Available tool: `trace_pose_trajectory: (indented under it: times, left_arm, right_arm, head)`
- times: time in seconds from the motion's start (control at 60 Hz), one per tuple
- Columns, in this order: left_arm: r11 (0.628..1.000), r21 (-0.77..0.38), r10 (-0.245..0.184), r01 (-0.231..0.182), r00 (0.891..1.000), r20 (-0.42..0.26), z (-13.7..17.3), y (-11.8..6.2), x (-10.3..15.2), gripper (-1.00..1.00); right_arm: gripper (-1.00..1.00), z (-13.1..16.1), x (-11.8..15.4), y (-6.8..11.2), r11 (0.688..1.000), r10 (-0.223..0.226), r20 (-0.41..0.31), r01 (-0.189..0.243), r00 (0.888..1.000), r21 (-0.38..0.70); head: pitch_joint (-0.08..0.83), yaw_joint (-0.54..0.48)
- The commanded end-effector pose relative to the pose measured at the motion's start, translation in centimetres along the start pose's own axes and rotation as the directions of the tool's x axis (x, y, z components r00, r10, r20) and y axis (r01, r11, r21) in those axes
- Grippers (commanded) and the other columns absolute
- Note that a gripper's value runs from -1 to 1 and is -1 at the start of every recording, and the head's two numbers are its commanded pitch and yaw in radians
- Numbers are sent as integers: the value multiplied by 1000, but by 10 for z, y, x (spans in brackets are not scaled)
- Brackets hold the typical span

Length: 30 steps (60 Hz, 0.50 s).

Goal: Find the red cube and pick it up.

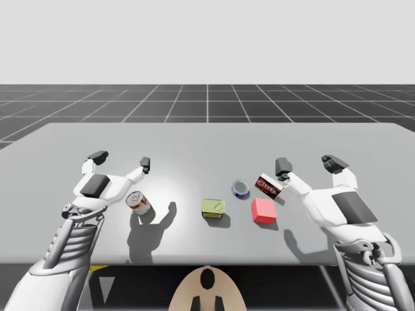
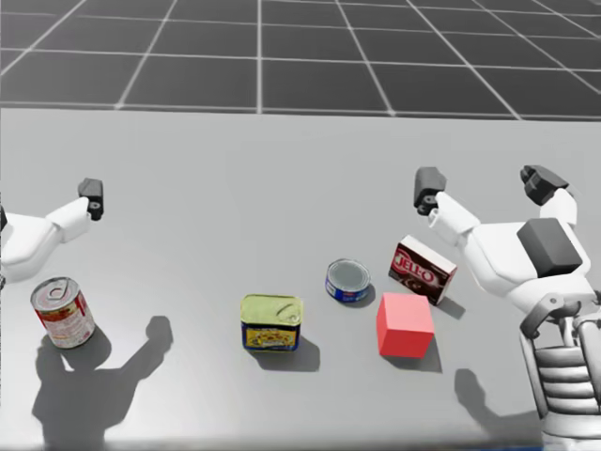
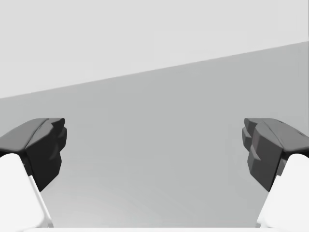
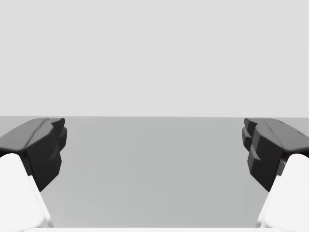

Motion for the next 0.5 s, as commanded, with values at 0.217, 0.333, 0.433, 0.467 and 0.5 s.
trace_pose_trajectory:
  times: [0.217, 0.333, 0.433, 0.467, 0.5]
  left_arm:
    - [1000, -8, -5, 5, 1000, 1, 0, -2, 1, -1000]
    - [1000, -8, -4, 4, 1000, 1, 0, -2, 1, -1000]
    - [1000, -10, 6, -6, 1000, 2, 0, -2, 1, -1000]
    - [1000, -10, 6, -6, 1000, 2, 0, -2, 1, -1000]
    - [1000, -10, 6, -6, 1000, 1, 0, -2, 1, -1000]
  right_arm:
    - [-1000, -1, -2, 0, 1000, 3, -5, -3, 1000, -1]
    - [-1000, -1, -2, 0, 1000, 3, -5, -3, 1000, 1]
    - [-1000, -1, -3, 1, 1000, 3, -6, -3, 1000, 2]
    - [-1000, -1, -3, 2, 1000, 2, -5, -2, 1000, 4]
    - [-1000, -1, -2, 2, 1000, 1, -4, -1, 1000, 7]
  head:
    - [704, -278]
    - [738, -325]
    - [747, -334]
    - [748, -332]
    - [748, -331]
